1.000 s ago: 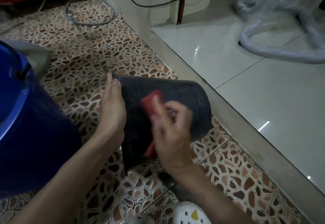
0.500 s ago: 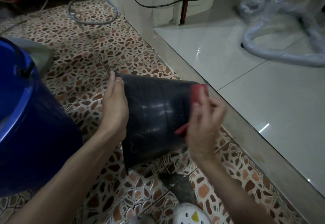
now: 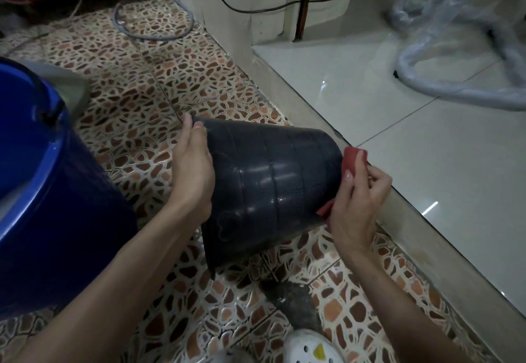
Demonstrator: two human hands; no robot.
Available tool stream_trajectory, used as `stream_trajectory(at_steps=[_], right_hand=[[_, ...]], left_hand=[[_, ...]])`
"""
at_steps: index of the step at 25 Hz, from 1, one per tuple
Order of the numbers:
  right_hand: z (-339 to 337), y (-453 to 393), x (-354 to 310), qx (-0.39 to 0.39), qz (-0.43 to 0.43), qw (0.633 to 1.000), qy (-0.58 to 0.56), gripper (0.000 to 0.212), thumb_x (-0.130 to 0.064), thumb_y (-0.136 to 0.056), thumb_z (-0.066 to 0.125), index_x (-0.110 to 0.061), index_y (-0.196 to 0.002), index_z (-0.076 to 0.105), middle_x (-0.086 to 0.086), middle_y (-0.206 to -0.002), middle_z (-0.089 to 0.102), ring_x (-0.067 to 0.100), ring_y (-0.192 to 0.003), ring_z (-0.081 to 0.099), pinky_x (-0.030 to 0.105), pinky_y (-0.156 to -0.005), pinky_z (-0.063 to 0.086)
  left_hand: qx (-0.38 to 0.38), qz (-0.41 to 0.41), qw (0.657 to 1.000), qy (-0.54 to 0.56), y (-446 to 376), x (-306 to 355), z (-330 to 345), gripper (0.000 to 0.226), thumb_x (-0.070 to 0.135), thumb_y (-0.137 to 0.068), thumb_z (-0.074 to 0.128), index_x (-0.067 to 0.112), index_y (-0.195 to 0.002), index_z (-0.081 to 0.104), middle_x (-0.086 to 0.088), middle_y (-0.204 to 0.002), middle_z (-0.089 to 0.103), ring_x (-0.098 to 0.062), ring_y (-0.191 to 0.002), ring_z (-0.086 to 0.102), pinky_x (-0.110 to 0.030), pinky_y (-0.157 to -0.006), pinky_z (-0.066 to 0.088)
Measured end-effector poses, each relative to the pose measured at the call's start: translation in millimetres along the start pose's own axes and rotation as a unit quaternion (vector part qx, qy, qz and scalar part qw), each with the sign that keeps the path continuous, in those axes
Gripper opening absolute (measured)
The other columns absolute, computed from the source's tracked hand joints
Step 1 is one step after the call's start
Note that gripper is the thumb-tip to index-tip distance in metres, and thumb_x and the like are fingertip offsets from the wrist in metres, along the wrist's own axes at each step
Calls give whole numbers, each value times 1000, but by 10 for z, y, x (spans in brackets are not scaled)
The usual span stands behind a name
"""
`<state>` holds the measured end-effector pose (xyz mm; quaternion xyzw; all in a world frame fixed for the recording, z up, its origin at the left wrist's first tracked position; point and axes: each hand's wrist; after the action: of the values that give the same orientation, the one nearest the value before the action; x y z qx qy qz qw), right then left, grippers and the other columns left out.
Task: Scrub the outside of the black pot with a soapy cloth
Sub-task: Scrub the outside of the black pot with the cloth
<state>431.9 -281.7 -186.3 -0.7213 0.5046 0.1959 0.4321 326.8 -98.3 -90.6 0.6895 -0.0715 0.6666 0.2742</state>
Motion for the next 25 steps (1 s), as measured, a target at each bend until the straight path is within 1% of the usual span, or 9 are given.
stream_trajectory(at_steps=[2, 5, 7, 10, 14, 18, 21, 23, 25], right_hand=[[56, 194, -362, -21, -101, 994, -39, 47, -30, -103, 37, -16, -147, 36, 10, -125, 36, 10, -110, 36, 16, -92, 41], [272, 475, -699, -75, -314, 946, -35, 40, -25, -102, 45, -11, -139, 50, 7, -118, 40, 19, -98, 44, 25, -85, 45], [354, 360, -590, -67, -307, 949, -17, 38, -23, -100, 47, -10, -135, 55, 7, -116, 41, 20, -94, 44, 29, -78, 48], [253, 5, -150, -51, -161, 985, 34, 41, -24, -100, 44, -14, -138, 51, 10, -120, 41, 19, -99, 44, 28, -82, 47], [23, -355, -47, -45, 42, 998, 12, 41, -25, -101, 45, -16, -141, 49, 10, -121, 43, 13, -105, 40, 34, -88, 51], [95, 342, -792, -71, -235, 969, -32, 38, -20, -99, 52, -14, -136, 56, 9, -118, 53, 22, -102, 50, 27, -84, 46], [304, 469, -1050, -86, -284, 955, 10, 34, -22, -99, 50, -16, -131, 61, 9, -113, 61, 24, -94, 54, 34, -79, 44], [397, 210, -1111, -96, -275, 956, 31, 34, -24, -98, 49, -16, -128, 62, 8, -110, 60, 24, -92, 52, 36, -74, 44], [434, -42, -1031, -105, -246, 963, 39, 30, -22, -95, 53, -16, -123, 65, 7, -106, 60, 23, -91, 51, 36, -73, 44]], left_hand=[[-1, -2, 1000, 5, 17, 6, 24, 51, 33, -109, 31, 32, -158, 19, 9, -166, 18, -7, -150, 20, -14, -105, 19], [7, 8, 1000, -12, 48, 12, 24, 50, 32, -108, 31, 31, -158, 21, 8, -165, 23, -8, -149, 24, -15, -107, 19], [6, 11, 1000, -21, 31, 5, -8, 50, 33, -108, 32, 32, -157, 23, 7, -164, 24, -10, -149, 25, -24, -118, 20], [-11, 11, 1000, -20, 19, -11, -47, 51, 34, -108, 32, 33, -158, 21, 6, -166, 19, -12, -151, 22, -34, -123, 22], [-17, 29, 999, 5, 129, -52, -29, 52, 35, -108, 33, 32, -158, 19, 11, -166, 18, -6, -151, 18, -15, -107, 20], [-11, 35, 999, -4, 103, -100, -9, 58, 51, -105, 26, 27, -158, 21, 9, -164, 24, -7, -150, 24, -17, -112, 20], [-3, 38, 999, -17, 89, -139, -51, 60, 57, -103, 24, 29, -156, 28, 8, -162, 31, -9, -148, 30, -31, -122, 22], [-22, 57, 998, -10, 148, -160, -63, 56, 53, -104, 26, 31, -157, 26, 14, -161, 27, 0, -144, 26, -16, -113, 31], [-23, 62, 998, -18, 237, -180, -39, 51, 42, -108, 26, 32, -158, 22, 21, -155, 25, 8, -132, 24, 7, -82, 37]])
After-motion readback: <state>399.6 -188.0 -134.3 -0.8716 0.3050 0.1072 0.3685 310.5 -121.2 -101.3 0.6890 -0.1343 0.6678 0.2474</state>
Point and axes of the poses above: each hand's wrist, its own y-axis away from the middle knuckle, its own z-axis out of the palm, x = y × z
